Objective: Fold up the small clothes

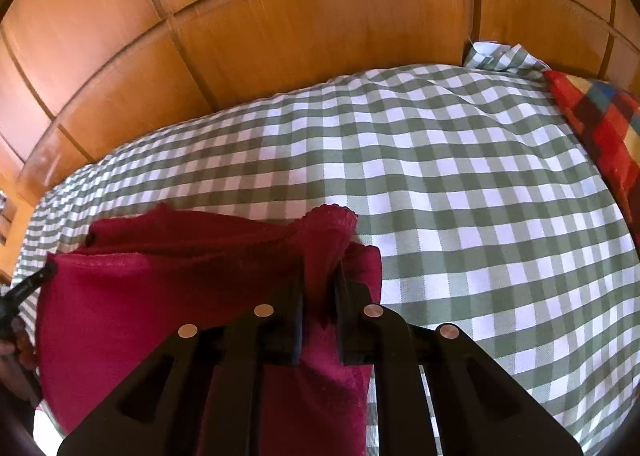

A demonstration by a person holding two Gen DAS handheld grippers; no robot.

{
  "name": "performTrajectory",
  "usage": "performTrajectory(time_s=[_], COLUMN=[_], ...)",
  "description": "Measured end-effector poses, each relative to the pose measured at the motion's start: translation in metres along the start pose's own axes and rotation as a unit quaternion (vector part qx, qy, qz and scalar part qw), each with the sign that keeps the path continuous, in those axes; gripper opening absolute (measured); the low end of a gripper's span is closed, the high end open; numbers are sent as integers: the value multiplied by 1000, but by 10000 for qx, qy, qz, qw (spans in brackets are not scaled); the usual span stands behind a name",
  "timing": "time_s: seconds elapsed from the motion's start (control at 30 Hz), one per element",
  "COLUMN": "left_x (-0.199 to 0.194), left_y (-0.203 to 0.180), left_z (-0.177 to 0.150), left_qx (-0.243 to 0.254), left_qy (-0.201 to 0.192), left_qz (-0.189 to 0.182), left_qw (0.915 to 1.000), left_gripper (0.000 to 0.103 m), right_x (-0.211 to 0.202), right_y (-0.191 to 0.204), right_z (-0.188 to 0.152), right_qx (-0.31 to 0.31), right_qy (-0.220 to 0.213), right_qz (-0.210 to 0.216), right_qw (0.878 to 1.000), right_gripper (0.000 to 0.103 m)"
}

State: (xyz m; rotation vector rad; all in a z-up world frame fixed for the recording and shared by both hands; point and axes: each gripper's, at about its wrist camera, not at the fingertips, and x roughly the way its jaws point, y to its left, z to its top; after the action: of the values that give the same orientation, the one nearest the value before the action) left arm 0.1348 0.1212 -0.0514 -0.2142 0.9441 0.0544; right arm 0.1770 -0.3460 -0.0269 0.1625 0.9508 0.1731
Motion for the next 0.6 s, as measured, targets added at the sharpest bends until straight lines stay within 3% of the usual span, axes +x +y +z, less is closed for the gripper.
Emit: performTrajectory(time_s=[0.03, 0.1, 0.17, 0.33, 0.5, 0.6], left_x=[-5, -20, -35, -80, -109, -117], left_y=[-2, -6, -8, -18, -27, -32], left_z=[0, -2, -3, -32, -77, -112], left_qx=[34, 127, 231, 521, 719, 862], left_qy=[-40, -228, -445, -879, -959, -860], left_qz=[44, 371, 500, 298, -186, -210], left_qw=[10000, 9990, 9975, 9943, 9926, 9923], left_gripper=[15, 30, 29, 29, 31, 31], right_x=[-4, -17, -35, -75, -101, -106], right_y=[-2, -5, -15, -37, -45, -38], right_z=[0, -3, -11, -49, -101, -127], right_qx=[-1, 14, 82, 327, 392, 270], right_qy=[-1, -97, -207, -201, 19, 229], right_qz=[49, 72, 179, 642, 1073, 1267], right_qw=[10000, 9999, 9996, 9972, 9934, 9913], right_gripper=[27, 50, 51, 51, 51, 50])
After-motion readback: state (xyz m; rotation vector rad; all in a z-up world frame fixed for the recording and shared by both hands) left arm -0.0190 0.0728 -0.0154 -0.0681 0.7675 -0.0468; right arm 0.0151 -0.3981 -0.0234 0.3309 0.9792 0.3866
